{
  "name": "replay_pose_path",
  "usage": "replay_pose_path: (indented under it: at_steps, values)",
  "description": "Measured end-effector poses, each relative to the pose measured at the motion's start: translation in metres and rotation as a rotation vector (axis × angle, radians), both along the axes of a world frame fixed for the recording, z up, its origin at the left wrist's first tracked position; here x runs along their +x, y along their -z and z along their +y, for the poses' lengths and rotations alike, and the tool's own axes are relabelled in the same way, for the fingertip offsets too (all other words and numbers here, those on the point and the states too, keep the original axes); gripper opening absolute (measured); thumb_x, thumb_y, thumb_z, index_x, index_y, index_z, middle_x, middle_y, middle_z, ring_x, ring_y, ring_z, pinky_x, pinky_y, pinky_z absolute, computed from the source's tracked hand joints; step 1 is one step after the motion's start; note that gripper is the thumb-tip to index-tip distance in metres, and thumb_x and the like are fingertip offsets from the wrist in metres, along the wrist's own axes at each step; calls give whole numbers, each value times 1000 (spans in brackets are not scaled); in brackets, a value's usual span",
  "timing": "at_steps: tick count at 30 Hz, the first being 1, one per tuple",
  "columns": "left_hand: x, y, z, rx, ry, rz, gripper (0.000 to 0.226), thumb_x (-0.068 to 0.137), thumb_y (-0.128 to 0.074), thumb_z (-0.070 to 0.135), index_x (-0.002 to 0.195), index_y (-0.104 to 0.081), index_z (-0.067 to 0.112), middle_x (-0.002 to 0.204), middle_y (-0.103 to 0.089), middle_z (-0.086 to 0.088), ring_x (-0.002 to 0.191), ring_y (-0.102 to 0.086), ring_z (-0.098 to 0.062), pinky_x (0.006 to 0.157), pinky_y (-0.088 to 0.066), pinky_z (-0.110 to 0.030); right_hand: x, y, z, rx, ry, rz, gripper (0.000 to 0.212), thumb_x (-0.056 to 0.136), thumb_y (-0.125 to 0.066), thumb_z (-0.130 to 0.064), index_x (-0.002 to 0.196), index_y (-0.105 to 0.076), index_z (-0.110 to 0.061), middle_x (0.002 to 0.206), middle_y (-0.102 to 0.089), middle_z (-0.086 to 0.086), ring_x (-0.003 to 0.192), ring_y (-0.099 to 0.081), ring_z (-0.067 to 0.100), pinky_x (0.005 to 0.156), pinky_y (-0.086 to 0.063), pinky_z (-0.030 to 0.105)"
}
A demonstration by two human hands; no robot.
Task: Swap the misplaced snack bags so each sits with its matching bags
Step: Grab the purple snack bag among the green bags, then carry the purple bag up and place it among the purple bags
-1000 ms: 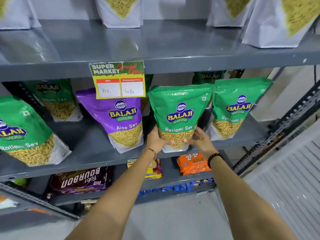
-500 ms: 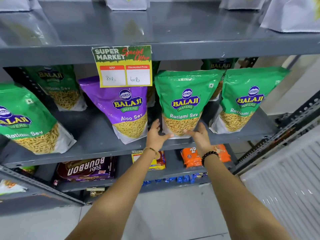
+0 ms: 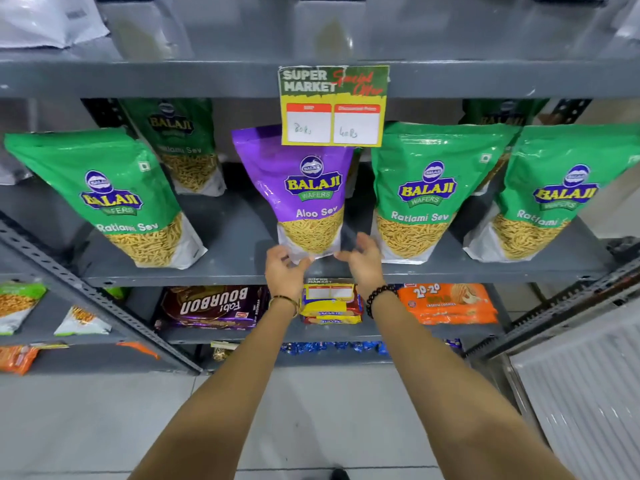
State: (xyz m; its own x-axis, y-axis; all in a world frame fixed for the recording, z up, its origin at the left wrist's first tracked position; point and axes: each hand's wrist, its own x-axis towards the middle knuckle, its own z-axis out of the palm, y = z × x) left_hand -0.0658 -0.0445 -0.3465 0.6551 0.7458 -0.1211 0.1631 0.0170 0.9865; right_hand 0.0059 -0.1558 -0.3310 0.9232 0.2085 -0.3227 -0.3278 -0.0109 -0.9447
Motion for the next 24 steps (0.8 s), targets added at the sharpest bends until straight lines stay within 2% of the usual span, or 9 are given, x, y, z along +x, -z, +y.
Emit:
replay_pose_path:
  at_steps: [2,4,6,8,11,15,18,20,24]
  values:
    - [3,-6,12,-25,34,-6,56,68,-76,8,115,-46,8,102,-55,-2,89,-54,-14,77,-47,-27,14,-8,11,-28,-120,-36,91,71,-66,10,146,-18,-10,155,-24,9,139,-28,25,102,-36,33]
    - [8,-13,23,-53,106,-14,68,68,-76,6,126,-40,6,113,-54,1,101,-54,-17,87,-47,-30,28,-16,18,-52,-200,-63,99,68,-66,13,147,-12,-12,154,-25,9,136,-31,23,97,-38,31]
    - [12,-18,33,-27,180,5,66,67,-76,6,124,-42,8,122,-56,-5,112,-53,-24,98,-45,-39,38,-21,22,-74,-260,-93,99,64,-65,16,146,-18,-13,147,-39,10,130,-39,23,103,-40,38]
    - [13,-22,39,11,231,14,54,66,-77,6,113,-50,13,116,-60,-8,109,-56,-27,94,-48,-41,42,-23,23,-103,-285,-110,93,61,-65,17,141,-30,-13,130,-54,9,123,-47,26,103,-42,46]
    - [8,-26,43,17,262,34,58,63,-80,9,113,-50,7,116,-62,-16,104,-59,-26,82,-50,-34,37,-23,20,-117,-292,-132,89,59,-67,18,138,-36,-11,118,-57,6,117,-49,24,98,-45,42]
    - [-6,-24,49,48,313,68,60,61,-82,12,112,-50,8,117,-61,-14,105,-58,-25,84,-51,-37,21,-23,10,-127,-364,-144,77,56,-72,16,125,-47,-7,100,-62,-3,100,-55,18,84,-51,33]
    - [-25,-25,52,64,371,58,57,60,-82,12,106,-50,16,110,-62,-9,97,-59,-16,73,-51,-22,5,-24,3,-121,-379,-136,75,54,-77,12,121,-47,-5,117,-61,9,109,-55,24,93,-49,44]
    - [-38,-27,54,66,386,48,60,56,-83,9,105,-49,19,104,-61,-5,90,-59,-12,65,-49,-14,-9,-25,0,-105,-367,-147,76,53,-79,12,119,-46,-8,124,-57,13,112,-54,25,92,-49,44]
    - [-66,-27,57,24,399,31,73,52,-83,-1,115,-46,7,114,-61,-18,101,-60,-25,78,-53,-31,-43,-26,-3,-97,-371,-176,77,52,-78,15,121,-47,-3,126,-57,20,117,-53,32,95,-49,49]
